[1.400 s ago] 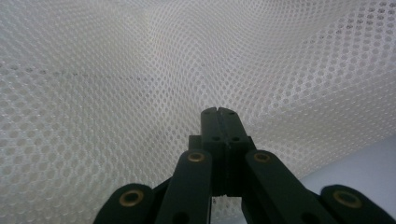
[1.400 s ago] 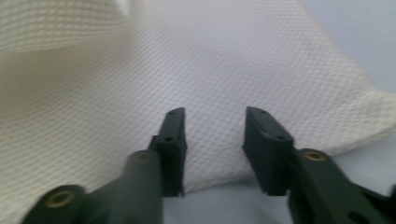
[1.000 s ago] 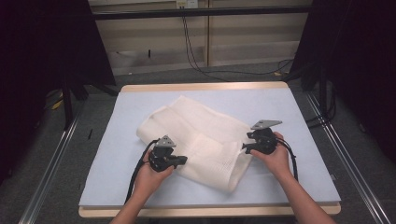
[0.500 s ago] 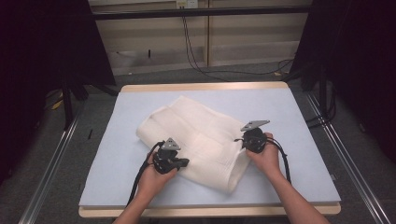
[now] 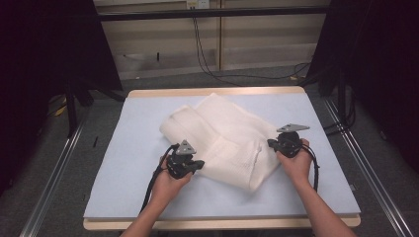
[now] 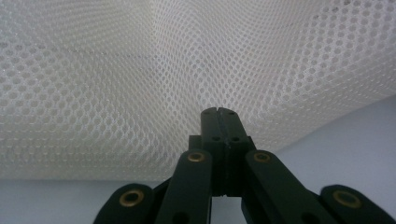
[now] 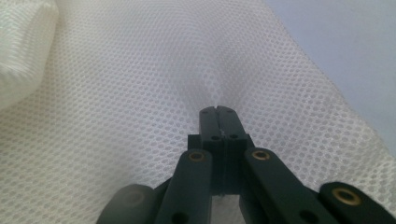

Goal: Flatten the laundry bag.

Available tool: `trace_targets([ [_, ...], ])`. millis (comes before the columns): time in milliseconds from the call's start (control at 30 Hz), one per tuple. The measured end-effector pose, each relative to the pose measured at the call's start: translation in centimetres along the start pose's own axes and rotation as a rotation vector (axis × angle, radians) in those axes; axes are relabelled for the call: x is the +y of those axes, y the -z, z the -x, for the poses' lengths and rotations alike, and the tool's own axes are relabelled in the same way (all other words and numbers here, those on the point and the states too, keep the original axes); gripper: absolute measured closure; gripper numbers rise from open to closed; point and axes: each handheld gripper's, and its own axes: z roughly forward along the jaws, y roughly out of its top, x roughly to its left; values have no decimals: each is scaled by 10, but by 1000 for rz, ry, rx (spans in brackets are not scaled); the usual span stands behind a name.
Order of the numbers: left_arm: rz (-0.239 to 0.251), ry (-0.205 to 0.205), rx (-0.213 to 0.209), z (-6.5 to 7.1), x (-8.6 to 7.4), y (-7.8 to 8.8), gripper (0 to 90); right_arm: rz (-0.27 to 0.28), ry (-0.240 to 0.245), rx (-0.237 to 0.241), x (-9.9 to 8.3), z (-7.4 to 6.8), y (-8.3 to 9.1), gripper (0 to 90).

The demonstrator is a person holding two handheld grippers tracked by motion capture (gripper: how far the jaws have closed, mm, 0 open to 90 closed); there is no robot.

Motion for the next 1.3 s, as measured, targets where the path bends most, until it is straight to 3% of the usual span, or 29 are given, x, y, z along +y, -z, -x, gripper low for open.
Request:
trace_targets([
  [100, 24, 24, -11, -1, -7, 6, 900, 5, -7, -6, -4, 2, 4, 900],
  [167, 3, 24, -6, -1, -11, 9, 900, 10, -12, 1, -5, 2, 5, 900],
  [333, 12, 39, -6, 2, -20, 11, 900, 14, -22, -15, -11, 6, 13, 900],
  [633, 36, 72, -1, 0, -19, 1, 900, 33, -48, -50, -17, 16, 25, 900],
  [700, 12, 63, -3, 0, -19, 0, 900, 31, -49, -45, -19, 17, 27, 900],
  [800, 9, 83, -19, -2, -22, -2, 900, 29, -35, -40, -20, 15, 26, 900],
  [933, 24, 91, -25, -3, -22, -2, 898, 17, -26, -23, -21, 9, 22, 900],
  [1033, 29, 123, -43, -6, -18, -2, 895, 14, -11, -17, -21, 8, 20, 900],
  [1167, 56, 130, -46, -9, -10, -3, 838, 13, -9, -16, -21, 7, 20, 900],
  [1300, 101, 119, -14, -11, 5, -8, 614, 8, -11, -9, -21, 7, 19, 900],
])
